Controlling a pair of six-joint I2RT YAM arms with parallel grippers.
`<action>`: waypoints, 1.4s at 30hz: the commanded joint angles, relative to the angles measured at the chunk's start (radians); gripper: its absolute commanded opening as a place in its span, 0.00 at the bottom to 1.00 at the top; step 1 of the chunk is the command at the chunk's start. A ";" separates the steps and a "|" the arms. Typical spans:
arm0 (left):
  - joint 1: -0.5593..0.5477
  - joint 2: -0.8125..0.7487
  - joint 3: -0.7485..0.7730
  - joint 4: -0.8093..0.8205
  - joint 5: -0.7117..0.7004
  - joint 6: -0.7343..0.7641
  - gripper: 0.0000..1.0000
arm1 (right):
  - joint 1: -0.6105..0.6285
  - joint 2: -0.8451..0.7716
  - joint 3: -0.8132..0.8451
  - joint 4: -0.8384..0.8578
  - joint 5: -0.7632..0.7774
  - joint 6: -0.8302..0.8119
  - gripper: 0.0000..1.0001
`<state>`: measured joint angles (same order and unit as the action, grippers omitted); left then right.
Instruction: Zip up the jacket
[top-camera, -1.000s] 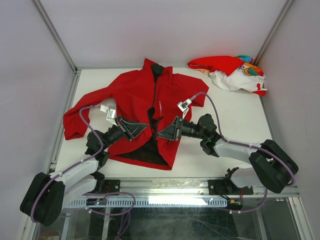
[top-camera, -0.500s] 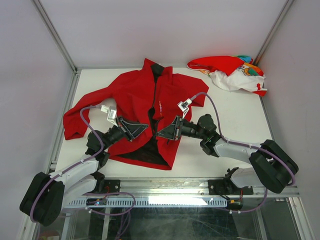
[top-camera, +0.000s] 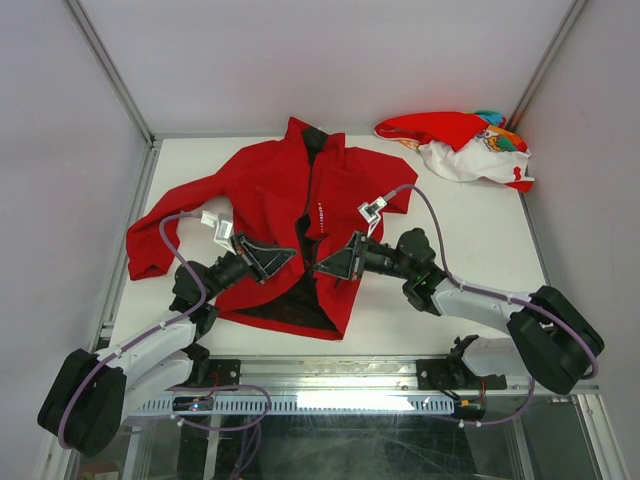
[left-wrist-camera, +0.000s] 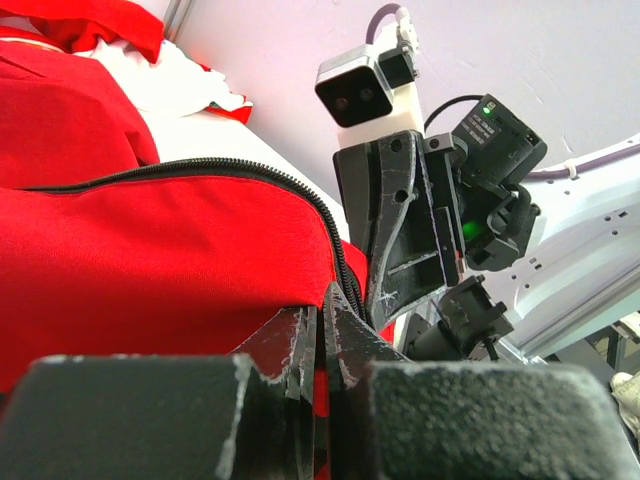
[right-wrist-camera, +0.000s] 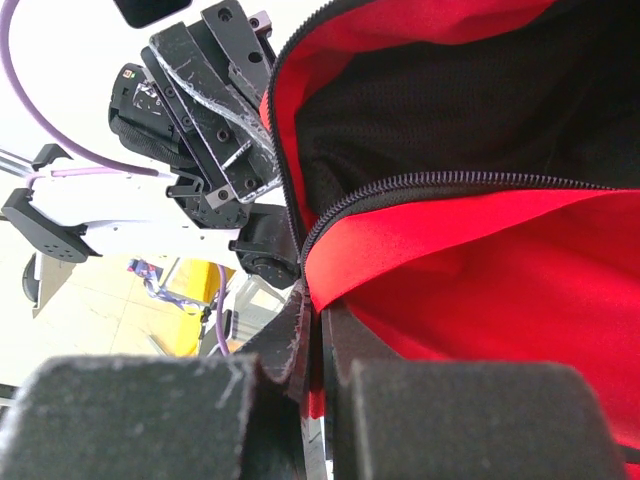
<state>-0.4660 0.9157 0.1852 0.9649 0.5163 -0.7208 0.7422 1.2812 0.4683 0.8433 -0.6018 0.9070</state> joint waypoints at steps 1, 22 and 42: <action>-0.012 -0.023 0.011 0.075 -0.032 0.012 0.00 | 0.006 -0.052 0.037 -0.024 0.010 -0.057 0.00; -0.015 0.024 0.026 0.123 -0.009 -0.016 0.00 | 0.006 -0.013 0.063 0.005 -0.013 -0.057 0.00; -0.059 -0.015 0.025 0.003 -0.042 0.072 0.00 | 0.006 -0.026 0.071 0.014 0.024 -0.039 0.00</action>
<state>-0.4992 0.9401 0.1852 0.9630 0.4950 -0.7151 0.7422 1.2728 0.4843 0.7879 -0.6048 0.8654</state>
